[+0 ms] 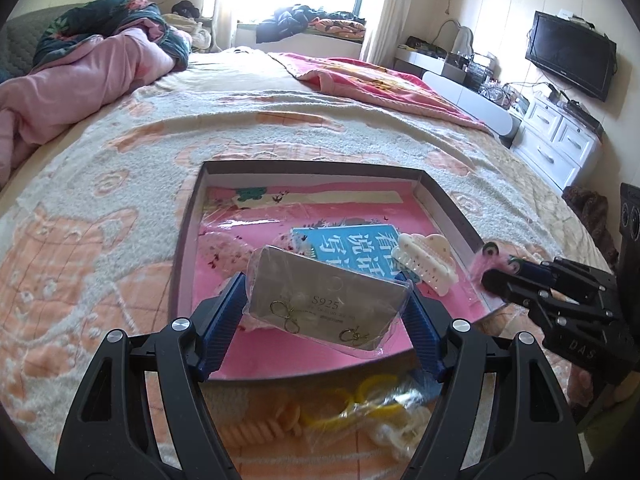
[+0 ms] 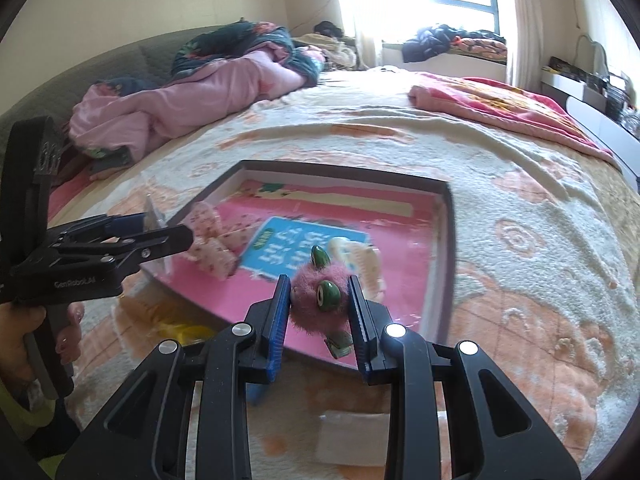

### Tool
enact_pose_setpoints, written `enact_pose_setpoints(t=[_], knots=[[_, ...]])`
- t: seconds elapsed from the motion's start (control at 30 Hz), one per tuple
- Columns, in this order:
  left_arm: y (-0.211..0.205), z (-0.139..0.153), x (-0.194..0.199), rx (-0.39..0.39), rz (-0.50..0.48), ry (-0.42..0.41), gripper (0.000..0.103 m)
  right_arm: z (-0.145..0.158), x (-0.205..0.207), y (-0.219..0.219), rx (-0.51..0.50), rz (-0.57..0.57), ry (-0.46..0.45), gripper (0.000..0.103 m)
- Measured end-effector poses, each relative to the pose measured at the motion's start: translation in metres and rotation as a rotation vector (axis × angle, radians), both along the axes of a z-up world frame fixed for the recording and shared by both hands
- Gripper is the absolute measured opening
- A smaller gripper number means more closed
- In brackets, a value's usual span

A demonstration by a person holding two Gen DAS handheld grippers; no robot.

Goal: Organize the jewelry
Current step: 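Carry the earring bag into the tray and release it while the right tool releases the pom-pom there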

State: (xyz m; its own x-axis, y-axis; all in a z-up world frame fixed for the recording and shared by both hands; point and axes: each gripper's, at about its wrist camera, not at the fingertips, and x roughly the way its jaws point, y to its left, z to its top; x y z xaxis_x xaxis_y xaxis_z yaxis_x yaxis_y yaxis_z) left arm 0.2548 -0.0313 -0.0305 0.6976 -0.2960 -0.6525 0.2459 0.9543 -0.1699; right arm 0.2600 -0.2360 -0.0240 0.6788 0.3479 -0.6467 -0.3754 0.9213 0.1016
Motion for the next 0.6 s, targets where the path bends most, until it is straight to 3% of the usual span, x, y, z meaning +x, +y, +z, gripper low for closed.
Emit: enact_pose_setpoints(t=[0.6], knots=[[-0.031, -0.02, 0.023, 0.056, -0.048, 0.039, 0.066, -0.008, 0.05, -0.032, 0.012, -0.133, 0.026, 0.027]])
